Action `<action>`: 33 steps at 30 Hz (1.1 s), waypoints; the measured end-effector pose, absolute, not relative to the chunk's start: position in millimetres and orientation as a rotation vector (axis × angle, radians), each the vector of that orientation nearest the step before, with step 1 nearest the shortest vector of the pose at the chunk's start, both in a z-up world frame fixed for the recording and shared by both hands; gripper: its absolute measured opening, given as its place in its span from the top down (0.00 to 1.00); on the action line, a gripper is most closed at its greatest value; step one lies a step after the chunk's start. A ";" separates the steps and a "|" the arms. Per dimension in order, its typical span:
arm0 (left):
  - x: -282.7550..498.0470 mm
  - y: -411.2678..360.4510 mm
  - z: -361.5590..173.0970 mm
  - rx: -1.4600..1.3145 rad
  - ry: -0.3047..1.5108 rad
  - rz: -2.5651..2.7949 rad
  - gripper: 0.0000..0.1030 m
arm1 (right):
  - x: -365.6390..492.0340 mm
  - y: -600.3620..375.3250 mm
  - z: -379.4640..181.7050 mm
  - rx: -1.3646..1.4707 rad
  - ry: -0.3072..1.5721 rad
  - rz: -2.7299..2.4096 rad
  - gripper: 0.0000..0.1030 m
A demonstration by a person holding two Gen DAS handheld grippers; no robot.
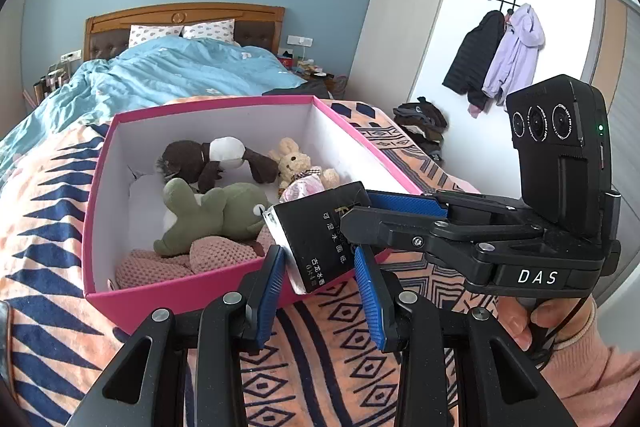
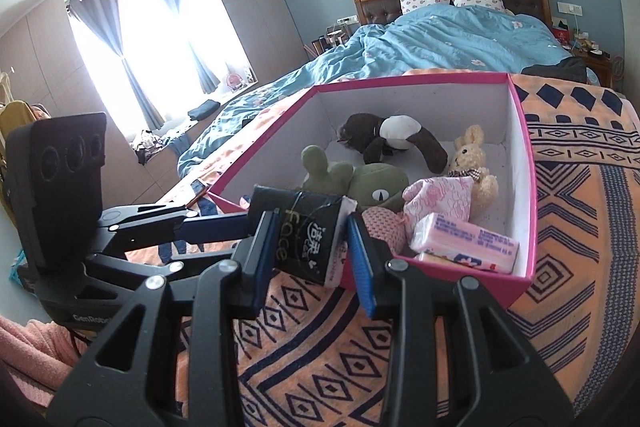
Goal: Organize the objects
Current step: 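Lower the black book into the box and open the right gripper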
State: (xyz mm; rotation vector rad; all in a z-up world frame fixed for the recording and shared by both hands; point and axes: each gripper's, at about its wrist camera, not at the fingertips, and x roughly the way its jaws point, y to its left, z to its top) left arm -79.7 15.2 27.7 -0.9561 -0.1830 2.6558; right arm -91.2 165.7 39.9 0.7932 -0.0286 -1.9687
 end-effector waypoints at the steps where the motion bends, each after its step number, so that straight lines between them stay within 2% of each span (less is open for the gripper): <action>1: -80.1 15.3 28.0 -0.954 -0.179 2.659 0.65 | -91.7 165.1 40.4 0.791 -0.029 -1.969 0.63; 33: -123.6 5.2 23.0 -1.004 -0.139 2.708 0.65 | -131.6 148.6 39.5 0.831 -0.093 -1.967 0.63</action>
